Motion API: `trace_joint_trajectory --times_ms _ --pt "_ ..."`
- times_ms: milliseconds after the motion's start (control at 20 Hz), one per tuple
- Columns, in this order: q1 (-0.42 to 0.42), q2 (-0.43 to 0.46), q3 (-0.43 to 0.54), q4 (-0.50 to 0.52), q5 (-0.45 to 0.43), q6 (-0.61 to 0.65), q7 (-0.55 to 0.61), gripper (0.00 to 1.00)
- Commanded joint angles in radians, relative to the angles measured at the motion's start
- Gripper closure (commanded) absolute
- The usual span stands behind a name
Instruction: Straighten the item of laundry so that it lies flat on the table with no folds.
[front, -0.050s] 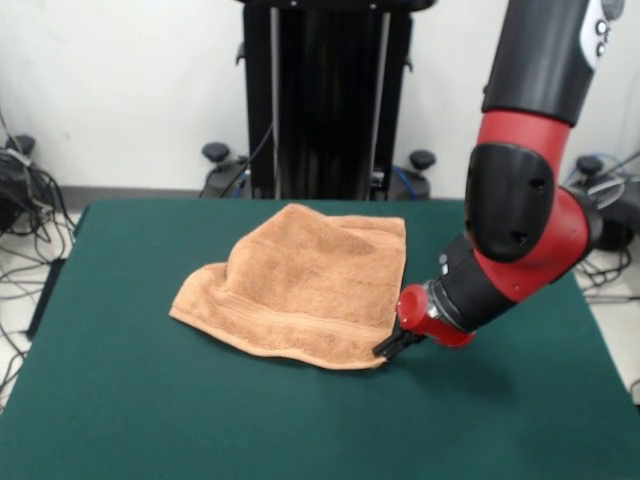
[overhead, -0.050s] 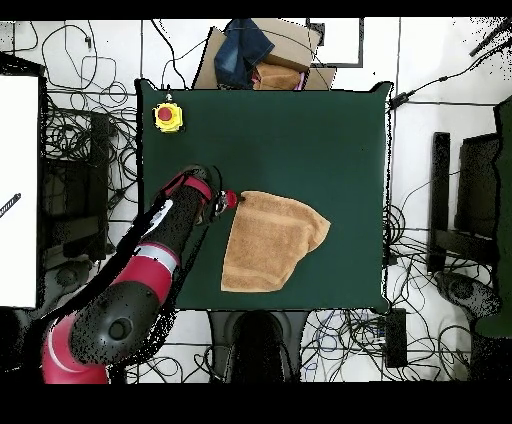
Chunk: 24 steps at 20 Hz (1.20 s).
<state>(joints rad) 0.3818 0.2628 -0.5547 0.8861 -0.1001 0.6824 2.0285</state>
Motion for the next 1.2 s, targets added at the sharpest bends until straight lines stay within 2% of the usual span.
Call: trace_joint_trajectory --times_ms 50,400,1200 --pt "-0.044 0.034 0.188 0.08 -0.02 -0.133 0.033 1.0" --pt "-0.045 -0.052 0.229 0.17 -0.033 -0.163 0.009 1.0" --pt "-0.04 -0.03 0.21 0.116 -0.023 -0.114 0.037 1.0"
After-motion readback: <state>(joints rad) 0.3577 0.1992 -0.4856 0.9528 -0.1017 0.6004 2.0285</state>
